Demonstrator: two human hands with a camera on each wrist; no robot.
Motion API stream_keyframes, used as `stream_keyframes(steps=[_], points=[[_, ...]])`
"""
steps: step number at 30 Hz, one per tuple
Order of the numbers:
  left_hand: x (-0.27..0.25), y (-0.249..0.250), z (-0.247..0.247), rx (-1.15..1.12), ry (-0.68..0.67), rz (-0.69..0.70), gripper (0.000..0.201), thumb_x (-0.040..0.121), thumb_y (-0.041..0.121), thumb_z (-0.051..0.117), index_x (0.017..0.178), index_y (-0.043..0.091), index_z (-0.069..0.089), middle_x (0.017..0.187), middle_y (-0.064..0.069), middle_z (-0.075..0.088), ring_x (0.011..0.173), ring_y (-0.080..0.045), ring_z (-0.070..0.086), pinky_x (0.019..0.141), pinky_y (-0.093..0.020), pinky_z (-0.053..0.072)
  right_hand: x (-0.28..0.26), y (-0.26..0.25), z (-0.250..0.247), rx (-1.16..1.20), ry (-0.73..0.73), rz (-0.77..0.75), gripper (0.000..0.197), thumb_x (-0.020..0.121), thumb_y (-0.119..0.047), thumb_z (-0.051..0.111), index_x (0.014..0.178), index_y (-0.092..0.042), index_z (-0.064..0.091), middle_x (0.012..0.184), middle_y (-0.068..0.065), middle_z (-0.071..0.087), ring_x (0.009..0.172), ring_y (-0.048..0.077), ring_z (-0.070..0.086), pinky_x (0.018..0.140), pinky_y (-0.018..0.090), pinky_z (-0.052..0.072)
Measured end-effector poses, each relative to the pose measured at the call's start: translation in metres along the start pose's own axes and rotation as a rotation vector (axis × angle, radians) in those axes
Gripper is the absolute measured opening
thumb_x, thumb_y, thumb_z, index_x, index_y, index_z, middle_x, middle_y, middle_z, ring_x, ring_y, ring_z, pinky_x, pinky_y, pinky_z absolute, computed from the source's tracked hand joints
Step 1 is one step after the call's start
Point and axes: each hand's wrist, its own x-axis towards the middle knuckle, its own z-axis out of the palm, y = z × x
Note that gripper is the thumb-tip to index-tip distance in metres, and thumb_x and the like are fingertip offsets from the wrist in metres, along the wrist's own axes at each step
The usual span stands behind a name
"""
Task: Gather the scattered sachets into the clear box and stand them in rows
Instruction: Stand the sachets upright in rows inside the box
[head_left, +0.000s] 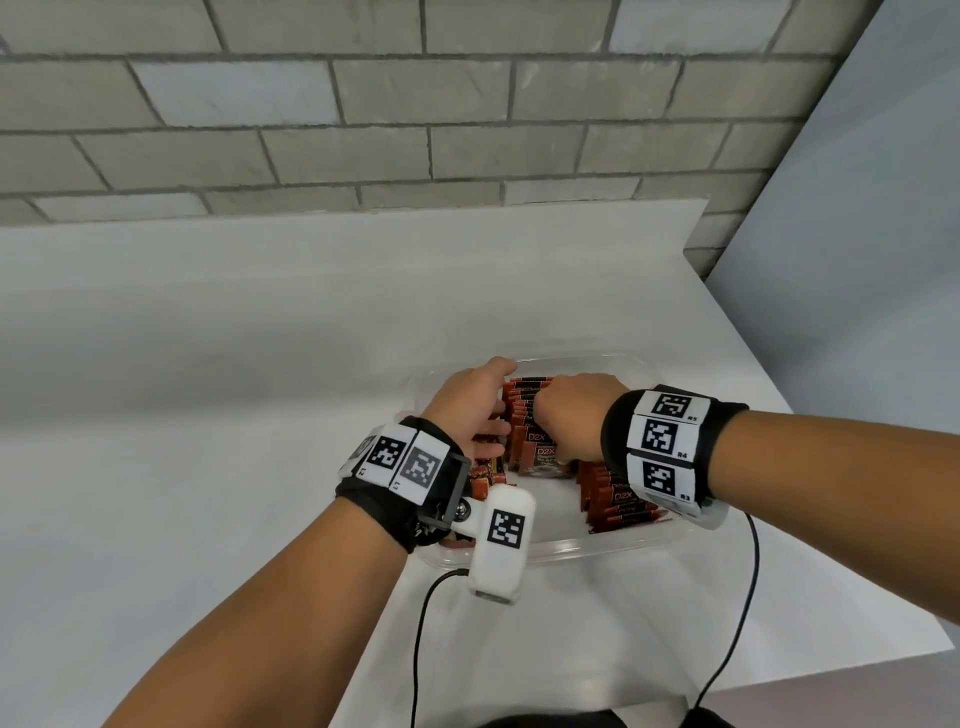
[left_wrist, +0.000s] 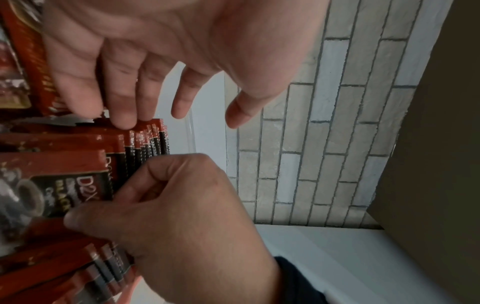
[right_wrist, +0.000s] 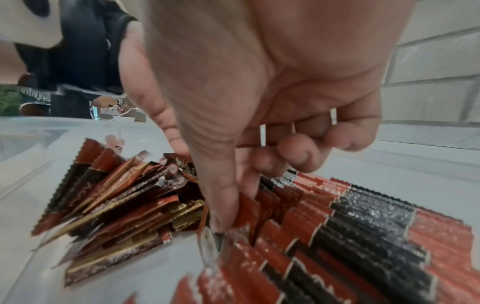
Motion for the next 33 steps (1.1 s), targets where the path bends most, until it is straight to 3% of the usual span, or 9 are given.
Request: stream_keyframes(steps=[8, 14, 17, 21, 23, 29, 30, 33], points=[[0.004, -0.003, 0.003, 0.009, -0.026, -0.004, 0.049, 0.093, 0.047, 0.049, 0.133, 0.019, 0.048, 0.121, -0.007, 0.054, 0.104, -0.027, 0.057, 0.085, -0.043, 0.049, 0.001, 0.002, 0.000, -0.041, 0.029, -0.022, 0.013, 0.088, -0.019, 0.061, 0.080, -0.014, 0.052, 0.066, -0.001, 0.045, 0.060, 0.017, 0.048, 0.046, 0.023, 0.032], [0.007, -0.005, 0.004, -0.035, -0.048, -0.018, 0.034, 0.094, 0.044, 0.050, 0.115, 0.017, 0.052, 0.105, -0.006, 0.055, 0.096, -0.032, 0.059, 0.086, -0.045, 0.047, -0.001, 0.006, -0.002, 0.034, 0.028, 0.005, 0.030, 0.080, -0.035, 0.072, 0.080, -0.017, 0.048, 0.068, -0.003, 0.046, 0.067, 0.019, 0.052, 0.050, 0.025, 0.036], [0.007, -0.005, 0.006, -0.058, -0.065, -0.024, 0.035, 0.095, 0.043, 0.049, 0.118, 0.017, 0.048, 0.099, -0.005, 0.052, 0.094, -0.034, 0.057, 0.085, -0.046, 0.044, -0.003, 0.010, 0.000, 0.088, 0.041, 0.016, 0.037, 0.076, -0.040, 0.074, 0.076, -0.022, 0.042, 0.073, -0.004, 0.049, 0.069, 0.018, 0.053, 0.054, 0.026, 0.039], [0.005, -0.005, 0.005, -0.081, -0.072, -0.022, 0.032, 0.095, 0.042, 0.049, 0.115, 0.016, 0.050, 0.103, -0.007, 0.056, 0.094, -0.032, 0.059, 0.080, -0.043, 0.048, -0.010, 0.017, 0.002, 0.186, 0.114, 0.012, 0.041, 0.078, -0.042, 0.071, 0.102, -0.021, 0.046, 0.093, -0.003, 0.052, 0.082, 0.018, 0.053, 0.063, 0.029, 0.041], [0.005, -0.003, 0.005, -0.081, -0.062, -0.012, 0.037, 0.095, 0.043, 0.049, 0.121, 0.015, 0.051, 0.109, -0.007, 0.057, 0.099, -0.031, 0.059, 0.082, -0.041, 0.049, -0.014, 0.021, 0.003, 0.231, 0.173, 0.032, 0.046, 0.081, -0.046, 0.066, 0.114, -0.019, 0.047, 0.103, -0.001, 0.053, 0.090, 0.018, 0.051, 0.069, 0.031, 0.042], [0.007, -0.002, 0.005, -0.039, -0.065, -0.041, 0.049, 0.095, 0.048, 0.046, 0.129, 0.013, 0.050, 0.116, -0.006, 0.057, 0.108, -0.032, 0.056, 0.094, -0.041, 0.046, -0.023, 0.024, 0.007, 0.180, 0.102, 0.056, 0.042, 0.092, -0.045, 0.048, 0.126, -0.019, 0.046, 0.115, 0.002, 0.056, 0.105, 0.022, 0.051, 0.085, 0.037, 0.040], [0.008, -0.002, 0.005, -0.041, -0.068, -0.049, 0.049, 0.095, 0.047, 0.046, 0.128, 0.011, 0.050, 0.116, -0.009, 0.057, 0.106, -0.032, 0.057, 0.096, -0.042, 0.045, -0.024, 0.024, 0.007, 0.174, 0.091, 0.054, 0.042, 0.092, -0.045, 0.047, 0.125, -0.019, 0.046, 0.116, 0.001, 0.057, 0.104, 0.023, 0.052, 0.085, 0.037, 0.040], [0.007, 0.000, 0.006, -0.063, -0.049, -0.066, 0.037, 0.097, 0.045, 0.045, 0.117, 0.013, 0.046, 0.089, -0.006, 0.055, 0.087, -0.028, 0.057, 0.089, -0.041, 0.044, -0.022, 0.023, 0.008, 0.103, 0.040, 0.050, 0.053, 0.094, -0.053, 0.040, 0.133, -0.017, 0.039, 0.129, 0.001, 0.054, 0.112, 0.023, 0.051, 0.096, 0.042, 0.037]])
